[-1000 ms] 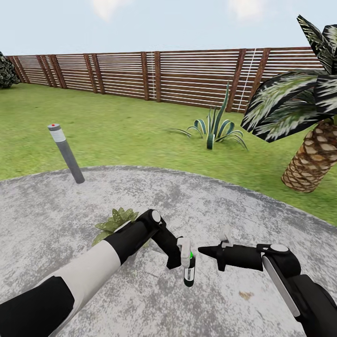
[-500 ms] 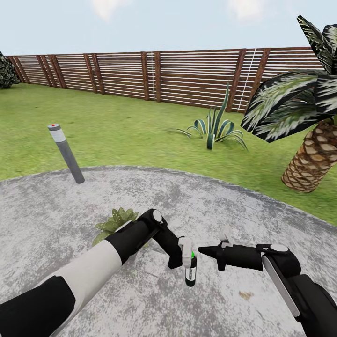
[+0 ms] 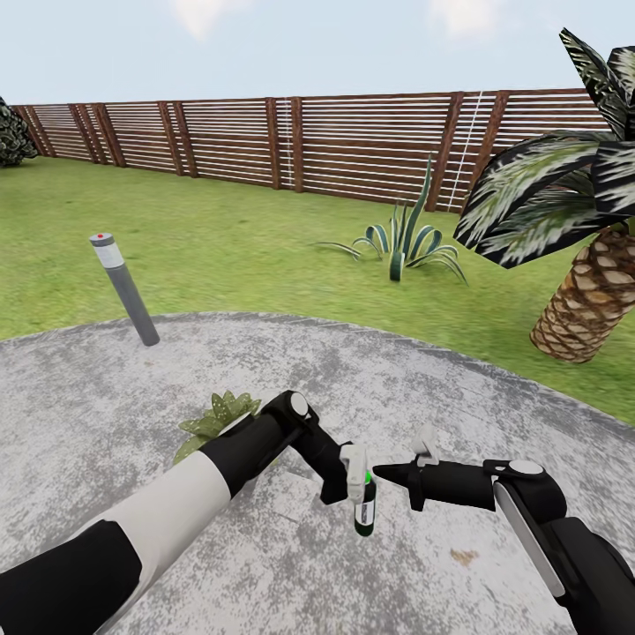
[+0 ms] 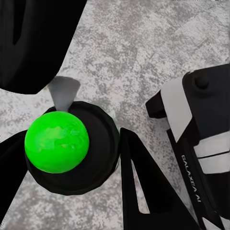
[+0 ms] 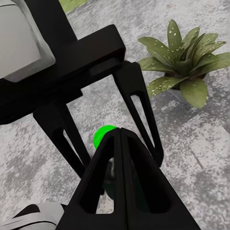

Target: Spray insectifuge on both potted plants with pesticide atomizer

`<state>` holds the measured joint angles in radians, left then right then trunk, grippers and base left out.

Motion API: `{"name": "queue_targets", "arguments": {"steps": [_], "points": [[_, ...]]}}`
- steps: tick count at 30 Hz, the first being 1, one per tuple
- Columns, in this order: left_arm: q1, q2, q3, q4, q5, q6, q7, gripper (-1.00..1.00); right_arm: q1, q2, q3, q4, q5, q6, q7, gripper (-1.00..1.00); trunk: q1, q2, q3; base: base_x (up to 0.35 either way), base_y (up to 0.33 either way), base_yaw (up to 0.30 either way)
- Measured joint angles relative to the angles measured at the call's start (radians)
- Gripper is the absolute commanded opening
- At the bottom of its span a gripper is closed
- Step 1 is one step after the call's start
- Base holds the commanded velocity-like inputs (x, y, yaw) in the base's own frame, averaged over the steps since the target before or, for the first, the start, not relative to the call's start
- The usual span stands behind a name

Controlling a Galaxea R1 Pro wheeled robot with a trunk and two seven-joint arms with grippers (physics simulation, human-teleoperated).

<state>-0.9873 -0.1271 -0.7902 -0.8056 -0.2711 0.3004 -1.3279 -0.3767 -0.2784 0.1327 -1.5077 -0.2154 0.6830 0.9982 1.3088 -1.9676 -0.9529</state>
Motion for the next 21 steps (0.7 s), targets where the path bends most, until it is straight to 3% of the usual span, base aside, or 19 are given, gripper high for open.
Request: {"name": "queue_targets", "arguments": {"steps": [21], "points": [[0.001,0.0,0.0,-0.002,0.0,0.0,-0.001,-1.0,0.0,0.0,0.0,0.0,0.0,0.0,0.001,-1.0,0.0,0.0,0.0,0.0,0.0,0.0]]}}
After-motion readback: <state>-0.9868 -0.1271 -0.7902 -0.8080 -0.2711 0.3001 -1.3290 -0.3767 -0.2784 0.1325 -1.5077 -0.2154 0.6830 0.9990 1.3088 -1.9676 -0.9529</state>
